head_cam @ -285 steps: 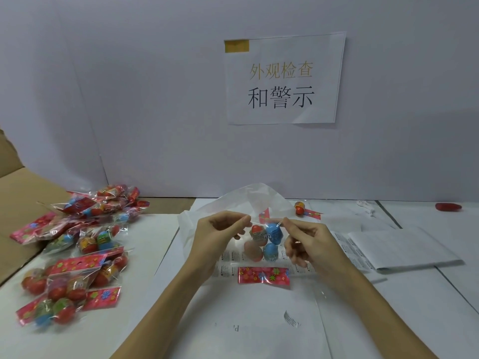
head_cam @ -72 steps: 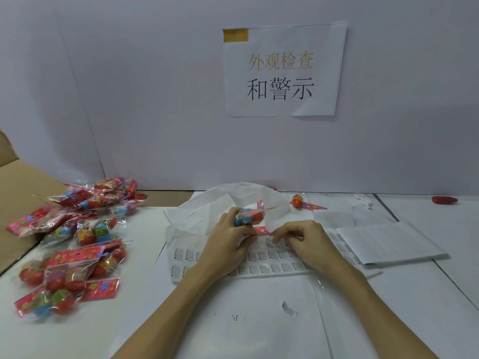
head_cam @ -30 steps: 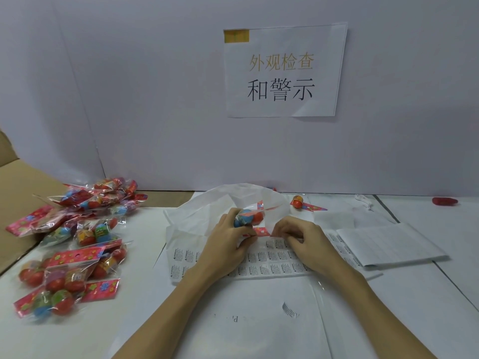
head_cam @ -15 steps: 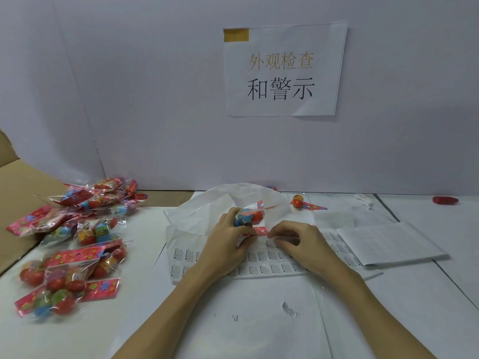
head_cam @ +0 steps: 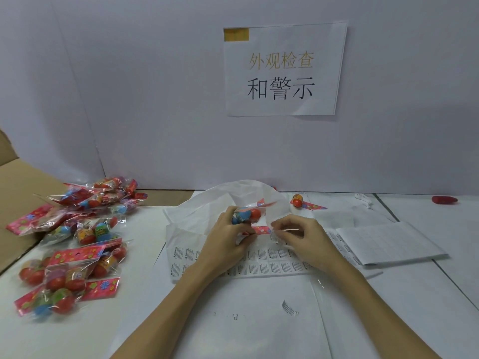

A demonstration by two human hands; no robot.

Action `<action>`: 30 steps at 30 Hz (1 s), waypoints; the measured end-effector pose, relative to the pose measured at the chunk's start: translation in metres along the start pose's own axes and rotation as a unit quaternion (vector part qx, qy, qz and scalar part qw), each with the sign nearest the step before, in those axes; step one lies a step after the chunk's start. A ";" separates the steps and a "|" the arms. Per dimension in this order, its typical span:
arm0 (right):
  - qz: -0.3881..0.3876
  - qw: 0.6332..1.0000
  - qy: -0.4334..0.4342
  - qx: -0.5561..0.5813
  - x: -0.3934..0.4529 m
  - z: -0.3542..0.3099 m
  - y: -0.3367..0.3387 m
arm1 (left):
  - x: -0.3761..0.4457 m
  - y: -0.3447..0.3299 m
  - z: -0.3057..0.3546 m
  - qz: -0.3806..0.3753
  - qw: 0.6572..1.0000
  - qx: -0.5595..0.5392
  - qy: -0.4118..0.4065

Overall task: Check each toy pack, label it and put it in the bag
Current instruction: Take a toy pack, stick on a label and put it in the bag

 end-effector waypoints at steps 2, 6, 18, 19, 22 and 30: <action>0.049 0.997 -0.013 0.058 0.001 0.000 0.005 | 0.000 0.002 -0.002 0.002 1.000 -0.017 0.010; 0.120 0.979 -0.052 0.159 -0.001 0.002 0.014 | 0.001 0.015 0.002 0.036 0.987 -0.139 0.067; 0.166 0.901 -0.048 0.397 -0.007 -0.017 0.000 | 0.005 0.008 0.000 -0.011 0.860 -0.477 0.180; 0.166 0.901 -0.045 0.399 -0.008 -0.019 -0.002 | 0.005 0.007 0.000 -0.013 0.857 -0.483 0.178; 0.165 0.910 -0.036 0.378 -0.011 -0.027 -0.010 | 0.004 0.005 0.003 -0.020 0.859 -0.484 0.168; 0.163 0.958 0.000 0.235 -0.012 -0.033 -0.023 | 0.005 0.005 0.010 -0.043 0.850 -0.499 0.164</action>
Point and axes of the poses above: each hand's wrist, its own x-axis towards the middle knuckle, its own y-axis out of the back of the hand, z = x × y, the point moved 5 cm from there along x, towards the middle knuckle, and after that the axes turned 6 degrees about y, right-handed, at the moved point
